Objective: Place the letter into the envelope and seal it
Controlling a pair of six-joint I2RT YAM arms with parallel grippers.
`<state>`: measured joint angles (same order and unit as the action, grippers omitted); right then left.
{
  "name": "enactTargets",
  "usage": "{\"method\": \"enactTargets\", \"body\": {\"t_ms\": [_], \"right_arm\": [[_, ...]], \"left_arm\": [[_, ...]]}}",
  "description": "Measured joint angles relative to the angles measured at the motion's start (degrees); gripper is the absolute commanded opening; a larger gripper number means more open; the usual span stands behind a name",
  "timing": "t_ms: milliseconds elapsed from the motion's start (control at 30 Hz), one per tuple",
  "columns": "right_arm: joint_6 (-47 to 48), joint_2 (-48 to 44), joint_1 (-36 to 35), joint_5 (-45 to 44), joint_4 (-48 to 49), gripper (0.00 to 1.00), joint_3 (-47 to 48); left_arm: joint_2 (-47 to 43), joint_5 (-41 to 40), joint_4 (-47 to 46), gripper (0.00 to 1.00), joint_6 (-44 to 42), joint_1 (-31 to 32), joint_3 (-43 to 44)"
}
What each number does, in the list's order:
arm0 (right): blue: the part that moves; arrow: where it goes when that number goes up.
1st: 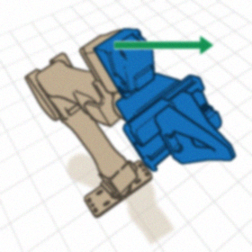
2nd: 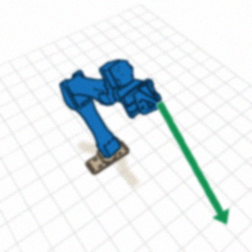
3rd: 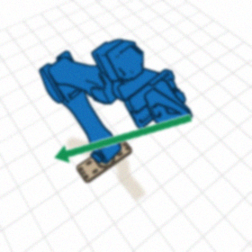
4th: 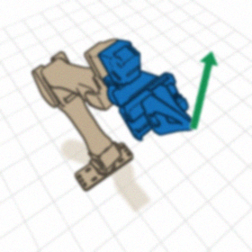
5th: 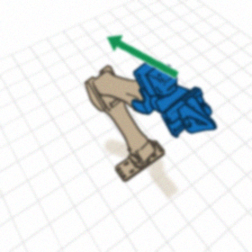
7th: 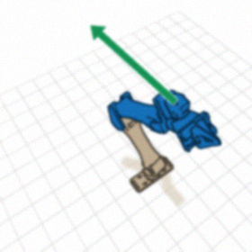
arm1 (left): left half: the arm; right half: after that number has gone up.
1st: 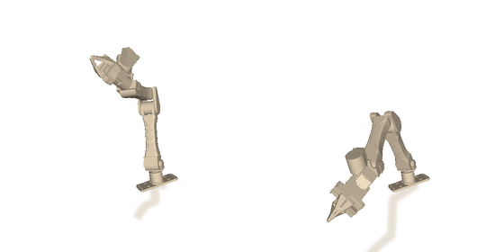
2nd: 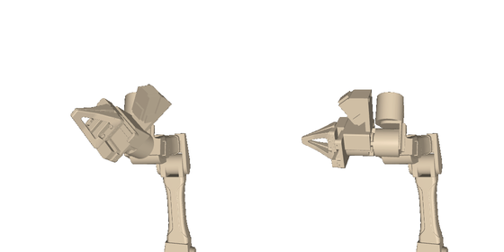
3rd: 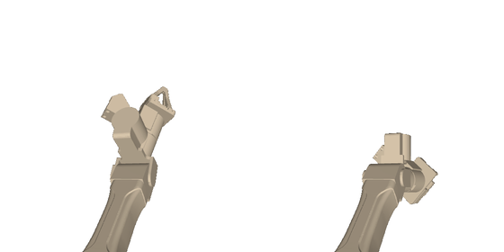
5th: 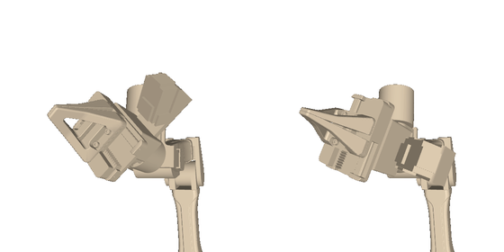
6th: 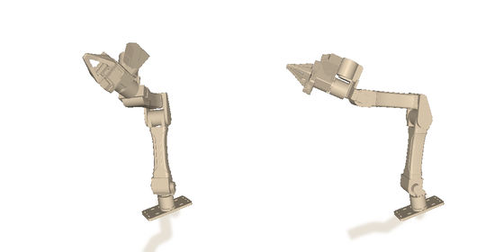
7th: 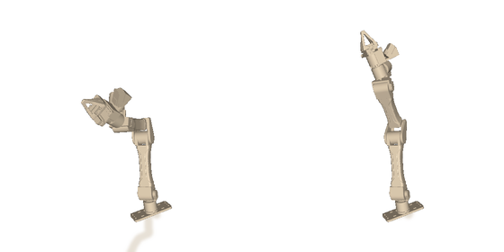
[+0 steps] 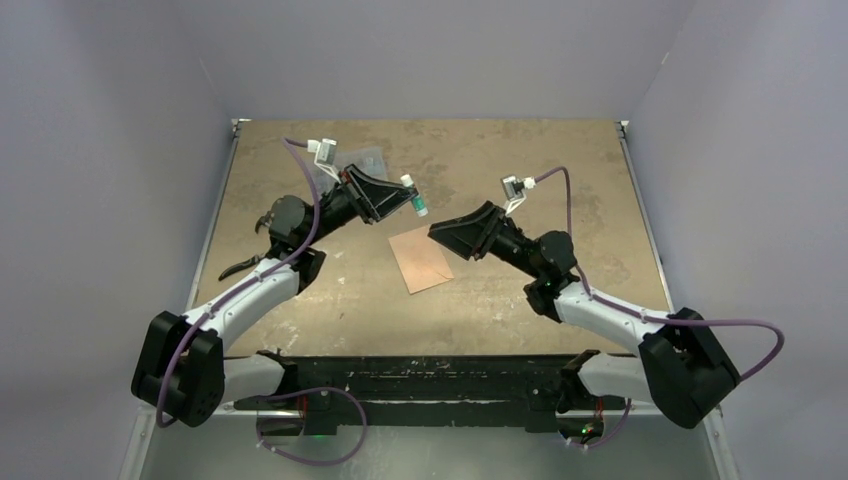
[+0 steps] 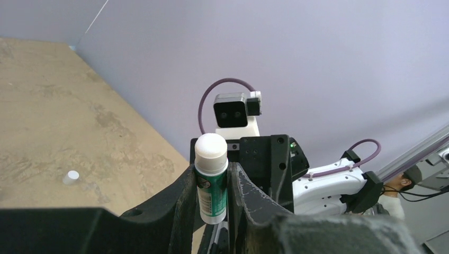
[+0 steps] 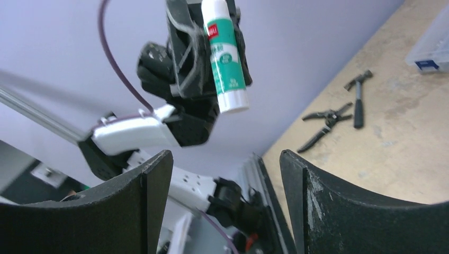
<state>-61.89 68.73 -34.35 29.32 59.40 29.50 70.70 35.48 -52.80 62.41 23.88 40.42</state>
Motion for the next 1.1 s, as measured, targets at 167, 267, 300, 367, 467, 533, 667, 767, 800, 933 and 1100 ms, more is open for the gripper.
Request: {"method": "enactTargets", "body": {"t_ms": [167, 267, 300, 367, 467, 533, 667, 767, 800, 933, 1100], "right_arm": [[-9.51, 4.02, 0.02, -3.78, 11.89, 0.79, -0.70], [-13.97, 7.63, 0.00, -4.61, 17.90, 0.69, -0.22], [-15.30, 9.09, -0.02, -4.74, 19.56, 0.66, 0.20], [-17.33, 11.56, -0.17, -5.01, 21.49, 0.60, 1.05], [-18.45, 13.11, -0.55, -5.70, 21.57, 0.51, 2.14], [-18.29, 13.27, -0.90, -5.88, 21.05, 0.44, 3.23], [-17.29, 13.29, -1.03, -5.95, 20.13, 0.28, 5.11], [-16.52, 13.38, -1.03, -5.95, 18.97, 0.18, 5.57], [-16.28, 13.40, -1.07, -5.97, 18.58, 0.16, 5.73], [-13.51, 13.25, -1.29, -6.40, 15.98, 0.09, 6.73], [-4.63, 11.26, -1.40, -8.13, 6.03, 0.05, 8.94]], "left_arm": [[-0.11, -0.50, -0.24, 0.00, 2.60, 0.00, 0.02], [-0.11, -1.03, -0.28, 0.00, 4.00, 0.02, 0.07], [-0.11, -1.22, -0.35, 0.00, 4.52, 0.02, 0.07], [-0.11, -1.51, -0.50, 0.00, 5.16, 0.02, 0.09], [-0.11, -1.75, -0.81, 0.00, 6.03, 0.02, 0.09], [-0.11, -1.88, -0.92, 0.00, 6.23, 0.02, 0.09], [-0.15, -2.38, -1.86, 0.00, 7.19, 0.02, 0.22], [-0.20, -2.93, -2.23, 0.00, 7.50, 0.09, 0.26], [-0.22, -3.15, -2.08, 0.00, 7.52, 0.09, 0.26], [-0.22, -4.35, -1.40, 0.00, 7.41, 0.09, 0.26], [-0.79, -7.63, 3.78, 0.00, 5.51, -0.15, 0.37]]}}
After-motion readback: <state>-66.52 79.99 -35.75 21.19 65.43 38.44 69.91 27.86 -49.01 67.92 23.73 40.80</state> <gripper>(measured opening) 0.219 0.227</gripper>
